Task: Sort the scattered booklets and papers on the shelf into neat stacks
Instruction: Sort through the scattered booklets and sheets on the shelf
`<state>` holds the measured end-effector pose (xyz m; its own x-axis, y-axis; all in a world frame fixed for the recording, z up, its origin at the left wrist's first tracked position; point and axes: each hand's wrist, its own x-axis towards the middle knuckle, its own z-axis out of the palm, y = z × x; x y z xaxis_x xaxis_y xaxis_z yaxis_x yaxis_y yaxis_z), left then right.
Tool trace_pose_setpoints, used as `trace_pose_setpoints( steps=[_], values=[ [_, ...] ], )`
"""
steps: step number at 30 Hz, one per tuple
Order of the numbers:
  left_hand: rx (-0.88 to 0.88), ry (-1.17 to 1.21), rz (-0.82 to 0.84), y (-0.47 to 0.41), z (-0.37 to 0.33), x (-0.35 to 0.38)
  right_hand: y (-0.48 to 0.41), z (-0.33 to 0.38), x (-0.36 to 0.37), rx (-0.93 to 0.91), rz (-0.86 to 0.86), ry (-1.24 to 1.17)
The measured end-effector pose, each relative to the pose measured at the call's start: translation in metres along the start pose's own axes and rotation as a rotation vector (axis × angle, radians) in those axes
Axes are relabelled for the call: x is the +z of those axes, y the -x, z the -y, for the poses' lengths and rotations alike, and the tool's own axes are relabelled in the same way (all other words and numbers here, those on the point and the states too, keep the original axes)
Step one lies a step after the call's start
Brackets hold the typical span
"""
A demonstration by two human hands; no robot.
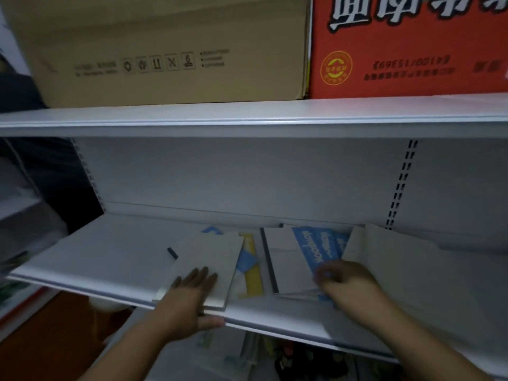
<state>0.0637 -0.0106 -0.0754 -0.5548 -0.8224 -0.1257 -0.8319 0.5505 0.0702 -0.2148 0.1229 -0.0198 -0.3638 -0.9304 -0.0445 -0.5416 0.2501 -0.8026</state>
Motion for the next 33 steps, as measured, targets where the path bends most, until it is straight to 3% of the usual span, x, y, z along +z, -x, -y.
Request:
trace_pose_setpoints(
  steps=[2,5,7,10,12,14,16,19,21,23,27,30,33],
  values=[
    [0.061,0.001,-0.110,0.016,0.005,0.011,-0.002,0.015,0.041,0.163,0.293,-0.286],
    [0.162,0.079,-0.495,0.038,0.001,0.018,-0.009,0.032,0.081,0.378,0.646,-0.509],
    [0.132,0.263,-0.547,0.055,-0.010,0.012,-0.016,0.040,0.097,0.430,0.696,-0.542],
    [0.259,0.262,-0.498,0.067,-0.023,0.006,-0.021,0.053,0.107,0.443,0.696,-0.614],
    [0.195,0.372,-0.457,0.063,-0.025,-0.005,-0.024,0.055,0.105,0.344,0.615,-0.520],
    [0.053,0.484,-0.538,0.049,-0.018,-0.010,-0.025,0.057,0.091,0.201,0.466,-0.405],
    [-0.078,0.514,-0.597,0.025,-0.011,-0.016,-0.024,0.055,0.063,0.125,0.326,-0.443],
    [-0.103,0.364,-0.443,-0.011,-0.009,-0.008,-0.020,0.036,0.006,0.089,0.090,-0.580],
    [-0.098,0.199,-0.291,-0.029,-0.012,0.009,-0.013,0.015,-0.035,0.119,-0.052,-0.640],
    [-0.024,0.075,-0.289,-0.036,-0.016,0.026,-0.006,-0.014,-0.075,0.184,-0.166,-0.677],
    [0.037,0.024,-0.315,-0.028,-0.013,0.034,0.004,-0.067,-0.132,0.319,-0.348,-0.710],
    [0.044,0.056,-0.228,-0.016,-0.013,0.030,0.007,-0.094,-0.141,0.423,-0.356,-0.684],
    [-0.038,0.168,-0.443,0.008,-0.028,0.019,0.011,-0.110,-0.136,0.516,-0.295,-0.391]
  ],
)
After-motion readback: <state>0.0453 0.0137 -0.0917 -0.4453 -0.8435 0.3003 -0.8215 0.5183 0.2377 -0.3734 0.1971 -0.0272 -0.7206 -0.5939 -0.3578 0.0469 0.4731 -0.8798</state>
